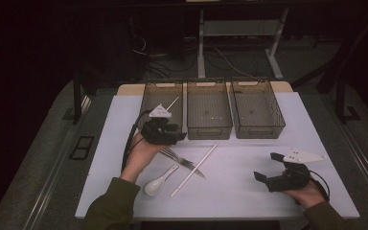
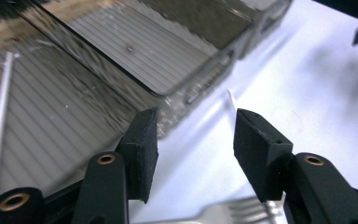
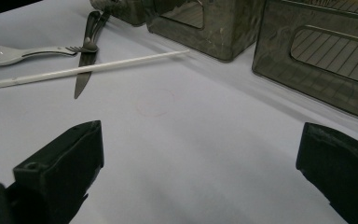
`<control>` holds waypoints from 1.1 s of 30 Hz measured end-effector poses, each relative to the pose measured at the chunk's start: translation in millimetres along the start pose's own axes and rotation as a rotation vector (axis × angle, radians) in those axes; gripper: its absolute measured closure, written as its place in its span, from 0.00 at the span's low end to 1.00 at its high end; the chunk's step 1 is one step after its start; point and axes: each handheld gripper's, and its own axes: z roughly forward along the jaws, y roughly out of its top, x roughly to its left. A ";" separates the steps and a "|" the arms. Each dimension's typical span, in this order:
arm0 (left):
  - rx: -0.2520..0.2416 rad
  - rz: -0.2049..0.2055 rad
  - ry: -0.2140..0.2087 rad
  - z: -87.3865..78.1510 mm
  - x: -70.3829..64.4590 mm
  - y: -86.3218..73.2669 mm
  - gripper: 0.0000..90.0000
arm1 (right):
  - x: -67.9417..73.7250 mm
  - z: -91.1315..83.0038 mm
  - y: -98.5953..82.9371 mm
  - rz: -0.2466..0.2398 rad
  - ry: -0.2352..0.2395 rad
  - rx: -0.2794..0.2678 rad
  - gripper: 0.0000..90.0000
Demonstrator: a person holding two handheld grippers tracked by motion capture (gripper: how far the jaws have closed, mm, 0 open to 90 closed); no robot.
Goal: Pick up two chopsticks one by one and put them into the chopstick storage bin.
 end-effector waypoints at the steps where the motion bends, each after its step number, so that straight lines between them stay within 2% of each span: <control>1: 0.002 0.000 0.000 0.4 -2.8 -2.6 0.55 | 0.0 0.0 0.0 0.000 0.000 0.000 0.01; 6: 0.006 0.010 -0.003 -0.1 -19.5 -17.9 0.59 | 0.0 -0.3 0.0 0.000 -0.002 -0.004 0.01; 16: 0.041 0.022 -0.037 -1.0 -40.2 -45.3 0.65 | 0.3 -0.7 0.2 0.001 -0.003 -0.004 0.01; 22: 0.075 0.033 -0.065 3.3 -52.7 -55.4 0.70 | 0.3 -0.9 0.3 -0.003 -0.003 -0.005 0.01; 27: 0.113 0.062 -0.072 8.2 -63.5 -60.9 0.74 | 0.6 -1.5 0.2 0.000 -0.003 -0.005 0.01; 33: 0.154 0.083 -0.076 16.3 -67.6 -65.9 0.76 | 1.1 -1.3 0.3 0.000 -0.002 -0.002 0.01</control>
